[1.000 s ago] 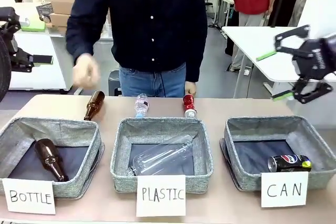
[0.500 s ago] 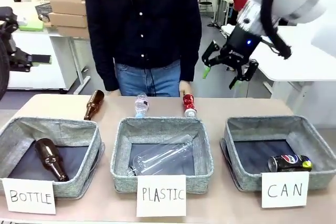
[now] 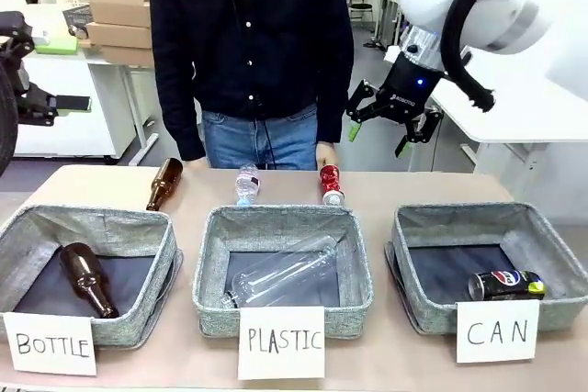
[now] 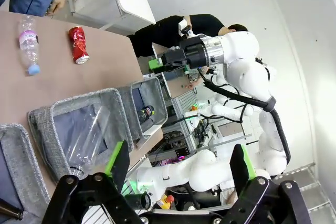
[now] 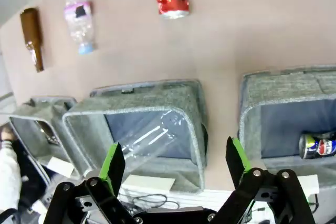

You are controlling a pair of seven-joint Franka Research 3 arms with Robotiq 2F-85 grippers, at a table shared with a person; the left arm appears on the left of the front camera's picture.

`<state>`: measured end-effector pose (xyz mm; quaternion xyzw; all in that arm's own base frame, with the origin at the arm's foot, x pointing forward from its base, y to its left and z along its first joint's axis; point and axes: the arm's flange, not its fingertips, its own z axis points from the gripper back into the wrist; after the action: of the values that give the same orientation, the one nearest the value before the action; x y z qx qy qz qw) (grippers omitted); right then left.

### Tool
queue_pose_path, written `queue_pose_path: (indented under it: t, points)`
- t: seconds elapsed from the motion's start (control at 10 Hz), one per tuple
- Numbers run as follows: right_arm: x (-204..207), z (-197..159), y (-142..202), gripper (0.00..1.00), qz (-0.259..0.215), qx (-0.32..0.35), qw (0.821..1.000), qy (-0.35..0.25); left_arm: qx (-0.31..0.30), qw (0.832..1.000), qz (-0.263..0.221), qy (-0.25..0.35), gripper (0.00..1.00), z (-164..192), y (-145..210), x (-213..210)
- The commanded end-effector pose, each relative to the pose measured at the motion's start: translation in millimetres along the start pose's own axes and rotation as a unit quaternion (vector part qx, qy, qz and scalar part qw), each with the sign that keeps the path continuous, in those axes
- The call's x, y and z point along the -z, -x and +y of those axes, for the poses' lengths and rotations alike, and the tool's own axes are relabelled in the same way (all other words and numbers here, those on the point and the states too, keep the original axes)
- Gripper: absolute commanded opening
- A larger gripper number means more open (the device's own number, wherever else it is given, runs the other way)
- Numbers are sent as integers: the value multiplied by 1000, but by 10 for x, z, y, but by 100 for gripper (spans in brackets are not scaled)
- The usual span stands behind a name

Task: Sort the can waste into the basket.
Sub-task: Pick up the can waste from the table and place it in the right Fabric basket.

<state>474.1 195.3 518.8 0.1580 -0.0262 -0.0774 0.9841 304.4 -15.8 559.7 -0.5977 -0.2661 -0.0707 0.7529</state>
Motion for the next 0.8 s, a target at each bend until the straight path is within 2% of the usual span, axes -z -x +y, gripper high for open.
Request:
queue_pose_path:
  t: [0.0, 0.3, 0.4, 0.5, 0.7]
  points:
    - [397, 216, -404, 100, -37, -33, 999, -5, 7, 1000, -5, 14, 100, -24, -13, 4]
    - [1236, 339, -1090, 100, -41, -22, 998, 30, 7, 1000, -5, 14, 100, -24, -13, 4]
    - [1553, 394, -1232, 100, -42, -48, 997, 47, 7, 1000, -5, 14, 100, -24, -13, 4]
    - [1808, 411, -1330, 100, -45, -42, 996, 65, 7, 1000, -5, 14, 100, -24, -13, 4]
    - [2235, 390, -1469, 100, -85, -39, 992, 91, 7, 1000, -5, 14, 100, -24, -13, 4]
